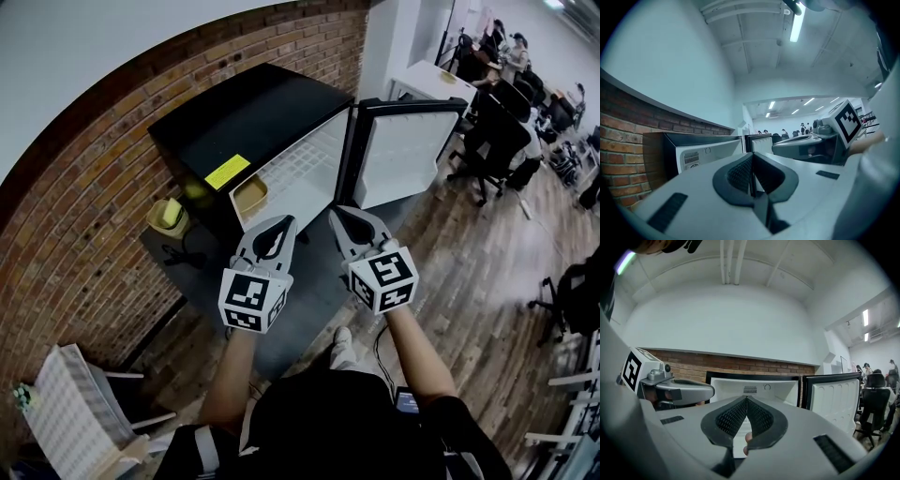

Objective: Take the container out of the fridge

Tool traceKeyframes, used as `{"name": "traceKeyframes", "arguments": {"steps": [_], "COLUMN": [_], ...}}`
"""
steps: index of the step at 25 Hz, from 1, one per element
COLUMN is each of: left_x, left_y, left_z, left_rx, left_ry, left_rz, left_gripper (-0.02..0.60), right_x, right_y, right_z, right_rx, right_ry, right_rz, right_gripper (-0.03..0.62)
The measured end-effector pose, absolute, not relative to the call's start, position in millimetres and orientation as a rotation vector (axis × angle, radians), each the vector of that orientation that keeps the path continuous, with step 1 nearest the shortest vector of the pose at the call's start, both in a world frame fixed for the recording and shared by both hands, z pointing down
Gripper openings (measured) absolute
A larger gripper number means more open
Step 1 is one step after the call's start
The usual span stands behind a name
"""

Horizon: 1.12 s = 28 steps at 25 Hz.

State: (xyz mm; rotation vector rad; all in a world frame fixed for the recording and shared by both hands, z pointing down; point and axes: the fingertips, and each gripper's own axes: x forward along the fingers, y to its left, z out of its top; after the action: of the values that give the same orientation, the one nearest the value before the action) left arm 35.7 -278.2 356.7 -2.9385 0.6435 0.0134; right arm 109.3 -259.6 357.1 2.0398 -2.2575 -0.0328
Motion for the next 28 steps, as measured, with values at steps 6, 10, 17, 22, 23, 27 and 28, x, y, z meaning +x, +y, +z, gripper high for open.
{"name": "traceKeyframes", "arguments": {"steps": [6,10,17,22,23,27,28], "left_x": [56,73,98,111,114,118,118], "left_y": [-298,-312,-342,-357,-359,-370,-374], "left_z": [361,365,379,391,393,405,407], "left_rx": [-2.912,-2.903,-2.864,-2.839,-2.828,-2.774,-2.760], "left_ry": [0.719,0.755,0.875,0.944,0.951,1.003,1.018], "left_rz": [0.011,-0.022,-0.098,-0.181,-0.208,-0.348,-0.384], "left_gripper": [0.014,0.015,0.015,0.015,0.015,0.015,0.015], "right_x": [126,147,176,187,189,196,197], "right_y": [-285,-303,-338,-360,-364,-377,-381], "right_z": [360,362,372,380,380,381,382], "right_rx": [1.978,1.952,1.875,1.781,1.767,1.714,1.700], "right_ry": [-2.309,-2.337,-2.402,-2.453,-2.463,-2.529,-2.542], "right_rz": [-0.030,-0.009,0.033,0.052,0.055,0.085,0.089], "right_gripper": [0.040,0.040,0.040,0.040,0.040,0.040,0.041]}}
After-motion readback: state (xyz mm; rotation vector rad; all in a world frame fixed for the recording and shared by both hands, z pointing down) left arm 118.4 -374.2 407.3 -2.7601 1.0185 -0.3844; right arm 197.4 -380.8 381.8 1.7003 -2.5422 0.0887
